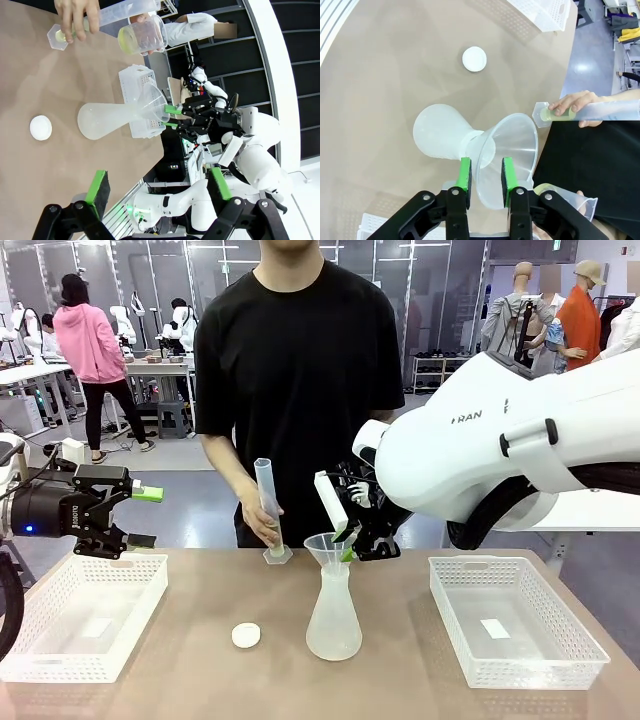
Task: Prepare the solutions needed for the experiment.
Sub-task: Pick up the Plastic Funnel and insert it into the Big flask, then once the solution is in the Big flask , pick up the Plastic Funnel and place it back into the right Organizing basket.
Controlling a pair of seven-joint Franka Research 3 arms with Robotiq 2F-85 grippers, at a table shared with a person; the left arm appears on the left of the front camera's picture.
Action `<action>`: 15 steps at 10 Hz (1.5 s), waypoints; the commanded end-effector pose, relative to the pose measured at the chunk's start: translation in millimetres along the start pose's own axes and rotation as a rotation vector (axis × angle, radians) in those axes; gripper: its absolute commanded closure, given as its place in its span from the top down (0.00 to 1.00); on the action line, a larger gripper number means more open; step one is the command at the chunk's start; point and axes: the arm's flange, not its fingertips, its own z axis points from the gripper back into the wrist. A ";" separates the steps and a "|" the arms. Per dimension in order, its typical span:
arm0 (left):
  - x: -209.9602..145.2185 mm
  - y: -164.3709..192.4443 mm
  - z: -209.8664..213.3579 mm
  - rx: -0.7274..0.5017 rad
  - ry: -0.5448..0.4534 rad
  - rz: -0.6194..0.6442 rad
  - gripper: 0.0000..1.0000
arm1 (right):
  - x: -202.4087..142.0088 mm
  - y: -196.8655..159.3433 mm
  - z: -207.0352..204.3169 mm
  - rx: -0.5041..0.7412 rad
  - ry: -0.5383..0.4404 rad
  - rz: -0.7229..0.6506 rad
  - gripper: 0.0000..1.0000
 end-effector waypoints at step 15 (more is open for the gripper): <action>0.1 -3.3 -1.8 -0.026 -0.009 0.013 1.00 | 0.5 0.1 0.0 0.000 0.009 0.003 0.16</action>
